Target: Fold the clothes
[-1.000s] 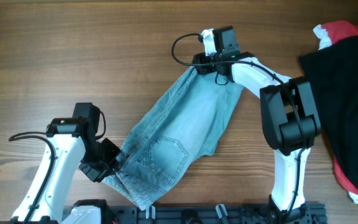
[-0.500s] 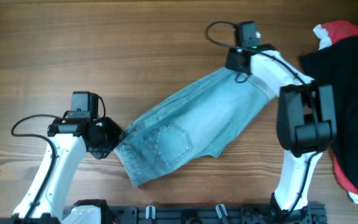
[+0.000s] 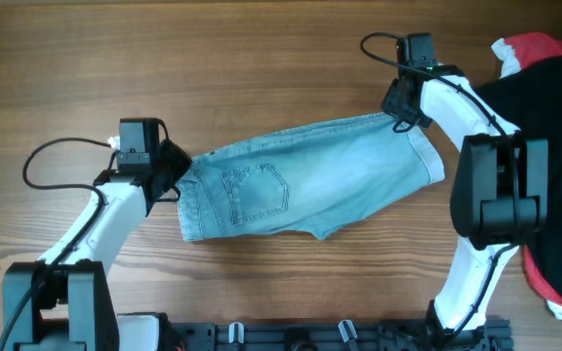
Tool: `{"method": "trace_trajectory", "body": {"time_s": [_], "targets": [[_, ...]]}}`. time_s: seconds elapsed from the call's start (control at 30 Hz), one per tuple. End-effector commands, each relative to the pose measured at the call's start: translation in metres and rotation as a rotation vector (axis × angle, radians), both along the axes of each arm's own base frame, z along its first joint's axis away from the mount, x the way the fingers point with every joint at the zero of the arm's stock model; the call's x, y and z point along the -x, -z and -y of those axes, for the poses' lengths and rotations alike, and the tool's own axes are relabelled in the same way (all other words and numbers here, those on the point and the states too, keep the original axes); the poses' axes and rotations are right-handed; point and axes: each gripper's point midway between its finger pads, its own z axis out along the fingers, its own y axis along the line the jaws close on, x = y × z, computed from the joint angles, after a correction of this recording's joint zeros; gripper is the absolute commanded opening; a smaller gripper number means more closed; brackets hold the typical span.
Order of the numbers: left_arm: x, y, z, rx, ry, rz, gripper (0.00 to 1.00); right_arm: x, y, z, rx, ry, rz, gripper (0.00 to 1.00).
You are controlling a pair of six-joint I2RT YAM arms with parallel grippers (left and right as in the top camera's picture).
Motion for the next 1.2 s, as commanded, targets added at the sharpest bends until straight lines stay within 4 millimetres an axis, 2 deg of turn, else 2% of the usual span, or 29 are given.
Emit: {"method": "trace_trajectory", "body": {"time_s": [0.0, 0.1, 0.17, 0.23, 0.3, 0.4, 0.43, 0.53, 0.6, 0.63, 0.67, 0.77, 0.8, 0.83, 0.9, 0.97, 1.1, 1.17], "targets": [[-0.022, -0.028, -0.01, -0.121, 0.101, 0.048, 0.69, -0.007, -0.079, 0.016, 0.037, -0.01, 0.155, 0.81], [-0.013, -0.05, -0.011, -0.134, 0.13, -0.014, 0.86, 0.009, -0.127, 0.018, 0.061, -0.054, 0.198, 0.88], [0.02, -0.051, -0.007, -0.089, 0.112, -0.132, 0.92, 0.036, -0.139, 0.015, 0.042, -0.078, 0.139, 0.9], [0.055, -0.04, 0.007, 0.001, 0.136, -0.277, 0.93, 0.062, -0.13, 0.001, -0.028, -0.148, 0.033, 0.9], [0.074, -0.022, 0.011, 0.028, 0.145, -0.347, 0.93, 0.084, -0.12, -0.013, -0.108, -0.177, -0.061, 0.9], [0.086, 0.005, 0.021, 0.08, 0.18, -0.348, 0.95, 0.094, -0.118, -0.014, -0.121, -0.185, -0.102, 0.91], [0.091, 0.017, 0.021, 0.08, 0.181, -0.343, 0.99, 0.096, -0.117, -0.014, -0.121, -0.186, -0.112, 0.91], [0.093, 0.034, 0.04, 0.153, 0.283, -0.274, 1.0, 0.099, -0.116, -0.016, -0.129, -0.187, -0.12, 0.91], [0.099, 0.046, 0.039, 0.152, 0.283, -0.275, 0.99, 0.099, -0.116, -0.019, -0.15, -0.192, -0.12, 0.91], [0.099, 0.05, 0.039, 0.15, 0.288, -0.272, 0.94, 0.099, -0.116, -0.019, -0.149, -0.193, -0.12, 0.91], [0.098, 0.052, 0.039, 0.147, 0.291, -0.263, 0.83, 0.099, -0.116, -0.019, -0.15, -0.192, -0.12, 0.91], [0.097, 0.058, 0.039, 0.151, 0.286, -0.272, 0.22, 0.1, -0.116, -0.019, -0.149, -0.192, -0.125, 0.91], [0.098, 0.059, 0.039, 0.15, 0.286, -0.277, 0.11, 0.101, -0.116, -0.019, -0.149, -0.192, -0.128, 0.91], [0.097, 0.059, 0.038, 0.146, 0.284, -0.275, 0.04, 0.102, -0.116, -0.019, -0.149, -0.193, -0.133, 0.91], [0.097, 0.06, 0.035, 0.125, 0.279, -0.276, 0.04, 0.104, -0.115, -0.022, -0.153, -0.24, -0.145, 0.91], [0.096, 0.053, 0.029, 0.093, 0.266, -0.292, 0.04, 0.109, -0.115, -0.036, -0.196, -0.355, -0.159, 0.89], [0.078, 0.002, 0.011, -0.004, 0.229, -0.325, 0.04, 0.126, -0.118, -0.08, -0.319, -0.556, -0.194, 0.79], [0.063, -0.034, 0.007, -0.03, 0.22, -0.303, 0.04, 0.147, -0.119, -0.116, -0.396, -0.691, -0.237, 0.67]]}}
